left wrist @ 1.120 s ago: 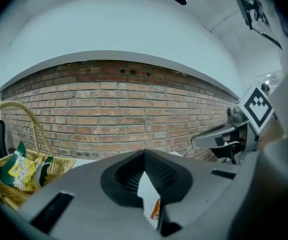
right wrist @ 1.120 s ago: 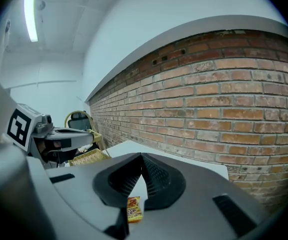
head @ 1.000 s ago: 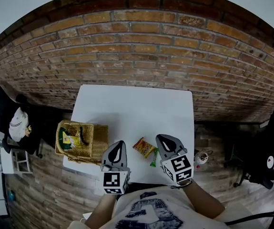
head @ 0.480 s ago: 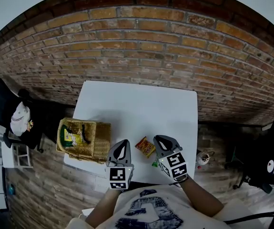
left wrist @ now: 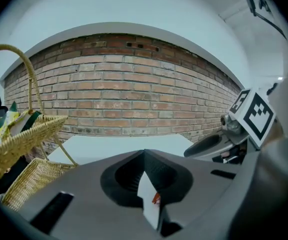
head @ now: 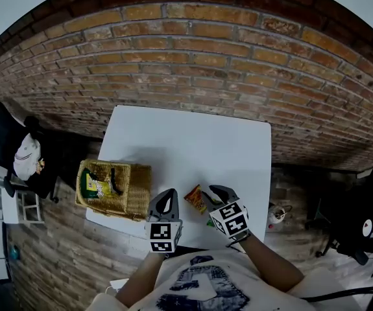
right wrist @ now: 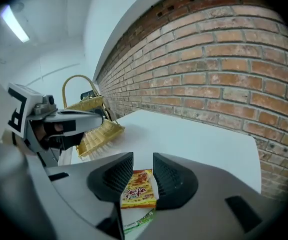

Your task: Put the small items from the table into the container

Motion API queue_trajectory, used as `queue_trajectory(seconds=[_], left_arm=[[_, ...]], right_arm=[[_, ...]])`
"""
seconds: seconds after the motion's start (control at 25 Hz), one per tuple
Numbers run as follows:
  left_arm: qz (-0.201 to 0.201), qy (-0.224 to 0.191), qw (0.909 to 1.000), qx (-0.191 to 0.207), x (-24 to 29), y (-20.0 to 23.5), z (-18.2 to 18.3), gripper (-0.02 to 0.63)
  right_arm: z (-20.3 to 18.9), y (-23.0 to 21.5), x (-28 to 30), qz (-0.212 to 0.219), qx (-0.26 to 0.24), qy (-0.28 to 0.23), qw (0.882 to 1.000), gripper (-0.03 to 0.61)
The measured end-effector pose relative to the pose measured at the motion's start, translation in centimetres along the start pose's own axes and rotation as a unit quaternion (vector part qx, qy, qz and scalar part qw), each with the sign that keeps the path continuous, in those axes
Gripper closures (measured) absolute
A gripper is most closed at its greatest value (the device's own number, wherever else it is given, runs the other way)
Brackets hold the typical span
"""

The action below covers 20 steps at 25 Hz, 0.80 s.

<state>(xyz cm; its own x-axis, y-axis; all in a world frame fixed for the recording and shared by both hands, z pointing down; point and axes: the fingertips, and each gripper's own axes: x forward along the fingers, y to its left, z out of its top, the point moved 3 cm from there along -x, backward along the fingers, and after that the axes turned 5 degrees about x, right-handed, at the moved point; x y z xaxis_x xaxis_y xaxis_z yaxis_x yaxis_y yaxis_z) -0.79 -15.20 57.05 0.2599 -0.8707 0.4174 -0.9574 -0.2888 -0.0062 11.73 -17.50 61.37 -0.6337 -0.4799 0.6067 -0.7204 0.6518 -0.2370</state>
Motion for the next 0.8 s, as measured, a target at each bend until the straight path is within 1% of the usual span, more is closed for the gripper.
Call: queue_trajectory(seconds=[0.04,0.16,0.24,0.28,0.52,0.8], left_arm=[[0.000,0.006,1.0000,-0.006,0.2,0.1,-0.3,0.563],[-0.004,0.027,0.9993,-0.025,0.8,0.2,-1.2,0.563],[-0.004,0.037,0.9988,-0.031,1.1,0.3,-1.6,0.563],[-0.004,0.040,0.9987,-0.032,1.2,0.3,-1.7,0.563],[-0.007,0.051,0.9981,-0.034,1.9,0.1,-2.2,0.563],[-0.010,0.063,0.9975,-0.032,2.4,0.0,-2.7,0.563]], right_arm=[[-0.4,-0.1,0.4,0.002,-0.001,0.008,1.000,0.457],[-1.2,-0.2,1.4,0.012,0.002,0.033,0.999,0.396],[-1.6,0.0,1.9,0.019,0.003,0.048,0.999,0.351],[-1.9,0.1,2.2,0.021,0.001,0.055,0.998,0.338],[-3.7,0.5,3.7,0.026,-0.001,0.095,0.995,0.278],[-5.6,1.4,5.5,0.031,-0.021,0.132,0.991,0.217]])
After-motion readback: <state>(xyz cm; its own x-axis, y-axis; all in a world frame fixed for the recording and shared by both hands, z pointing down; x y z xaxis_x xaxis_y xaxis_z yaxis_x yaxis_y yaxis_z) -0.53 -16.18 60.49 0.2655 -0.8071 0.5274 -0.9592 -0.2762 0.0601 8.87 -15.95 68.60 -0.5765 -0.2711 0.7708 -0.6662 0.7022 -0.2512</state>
